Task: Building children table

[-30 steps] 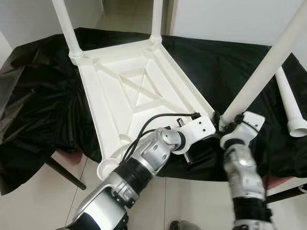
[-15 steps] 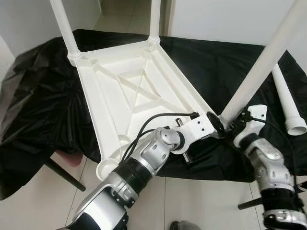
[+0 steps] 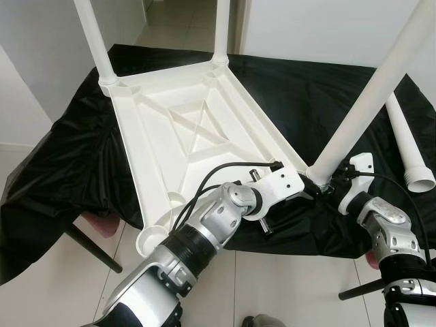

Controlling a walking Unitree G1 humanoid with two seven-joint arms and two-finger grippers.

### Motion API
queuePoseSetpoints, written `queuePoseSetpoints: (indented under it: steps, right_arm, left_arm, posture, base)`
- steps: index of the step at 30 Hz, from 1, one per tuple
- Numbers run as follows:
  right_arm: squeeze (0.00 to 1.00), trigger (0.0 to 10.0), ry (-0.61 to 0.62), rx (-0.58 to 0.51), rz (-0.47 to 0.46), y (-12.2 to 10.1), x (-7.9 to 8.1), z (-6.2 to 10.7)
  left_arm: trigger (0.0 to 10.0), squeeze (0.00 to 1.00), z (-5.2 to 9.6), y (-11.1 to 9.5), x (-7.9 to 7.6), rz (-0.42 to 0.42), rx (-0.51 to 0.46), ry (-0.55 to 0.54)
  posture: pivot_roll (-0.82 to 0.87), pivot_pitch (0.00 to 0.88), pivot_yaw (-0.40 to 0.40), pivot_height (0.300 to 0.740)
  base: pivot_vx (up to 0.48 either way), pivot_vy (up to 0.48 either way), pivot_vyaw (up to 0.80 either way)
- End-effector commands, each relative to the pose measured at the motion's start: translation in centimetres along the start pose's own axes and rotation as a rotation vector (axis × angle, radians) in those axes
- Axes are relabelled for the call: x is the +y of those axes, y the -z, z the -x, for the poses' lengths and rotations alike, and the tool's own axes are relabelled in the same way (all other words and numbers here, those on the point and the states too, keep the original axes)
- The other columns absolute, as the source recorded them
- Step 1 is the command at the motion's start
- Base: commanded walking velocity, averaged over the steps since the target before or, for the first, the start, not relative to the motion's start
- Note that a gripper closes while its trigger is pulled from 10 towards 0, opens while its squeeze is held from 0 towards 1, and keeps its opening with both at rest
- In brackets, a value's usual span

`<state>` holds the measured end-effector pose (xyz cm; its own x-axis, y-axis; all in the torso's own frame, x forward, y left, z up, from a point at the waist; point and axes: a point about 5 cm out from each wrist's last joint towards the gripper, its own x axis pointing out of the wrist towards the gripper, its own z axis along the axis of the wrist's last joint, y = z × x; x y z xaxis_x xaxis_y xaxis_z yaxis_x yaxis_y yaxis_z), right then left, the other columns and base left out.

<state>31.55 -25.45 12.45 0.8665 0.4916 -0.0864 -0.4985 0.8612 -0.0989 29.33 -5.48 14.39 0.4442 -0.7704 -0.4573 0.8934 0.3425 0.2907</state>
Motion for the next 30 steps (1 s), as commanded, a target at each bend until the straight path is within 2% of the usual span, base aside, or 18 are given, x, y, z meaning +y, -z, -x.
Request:
queuePoseSetpoints:
  steps: [1,2,3,6,7,8,16,21,22,23,30]
  right_arm:
    - [0.00,8.5,0.036,0.100,-0.025,2.2,-0.1,0.5]
    - [0.00,8.5,0.036,0.100,-0.025,2.2,-0.1,0.5]
    - [0.00,7.3,0.052,0.103,-0.036,2.4,-0.1,0.4]
    - [0.00,7.3,0.052,0.103,-0.036,2.4,-0.1,0.4]
    - [0.00,1.8,0.068,0.106,-0.055,2.7,-0.1,0.3]
    - [0.00,0.0,0.083,0.106,-0.081,3.0,-0.2,0.3]
    - [0.00,0.0,0.090,0.109,-0.155,3.9,0.0,0.6]
    - [0.00,0.0,0.122,0.086,-0.148,4.2,0.3,0.7]
    - [0.00,0.2,0.140,0.078,-0.153,4.2,0.4,0.6]
    - [0.00,10.0,0.164,0.063,-0.151,4.2,0.6,0.4]
    - [0.00,10.0,0.275,-0.001,-0.169,3.7,1.5,-0.1]
  left_arm:
    - [10.0,0.00,-0.2,-1.1,-0.4,-0.013,-0.032,-0.041]
    - [10.0,0.00,-0.2,-1.1,-0.4,-0.013,-0.032,-0.041]
    - [10.0,0.00,-0.2,-1.1,-0.4,-0.014,-0.032,-0.041]
    - [10.0,0.00,-0.2,-1.1,-0.4,-0.014,-0.032,-0.041]
    - [10.0,0.00,-0.2,-1.1,-0.4,-0.015,-0.032,-0.042]
    - [10.0,0.00,-0.2,-1.1,-0.4,-0.016,-0.033,-0.043]
    - [10.0,0.00,-0.2,-1.2,-0.4,-0.021,-0.033,-0.042]
    - [10.0,0.00,-0.2,-1.2,-0.2,-0.024,-0.034,-0.045]
    - [10.0,0.00,-0.2,-1.2,-0.1,-0.026,-0.034,-0.048]
    - [10.0,0.00,-0.2,-1.2,0.0,-0.029,-0.034,-0.051]
    - [10.0,0.00,-0.2,-1.0,0.0,-0.026,-0.031,-0.053]
  posture:
    - [-0.01,0.032,0.027,0.740]
    - [-0.01,0.032,0.027,0.740]
    - [-0.01,0.029,0.026,0.740]
    - [-0.01,0.029,0.026,0.740]
    - [-0.01,0.026,0.026,0.740]
    - [-0.01,0.025,0.026,0.740]
    - [-0.02,0.029,0.026,0.740]
    - [-0.02,0.030,0.020,0.740]
    - [-0.02,0.031,0.018,0.740]
    - [-0.02,0.032,0.017,0.740]
    - [-0.04,0.034,0.019,0.740]
  base:
    - [0.000,0.000,0.00]
    - [0.000,0.000,0.00]
    - [0.000,0.000,0.00]
    - [0.000,0.000,0.00]
    - [0.000,0.000,0.00]
    - [0.000,0.000,0.00]
    - [0.000,0.000,0.00]
    - [0.000,0.000,0.00]
    - [0.000,0.000,0.00]
    - [0.000,0.000,0.00]
    - [0.000,0.000,0.00]
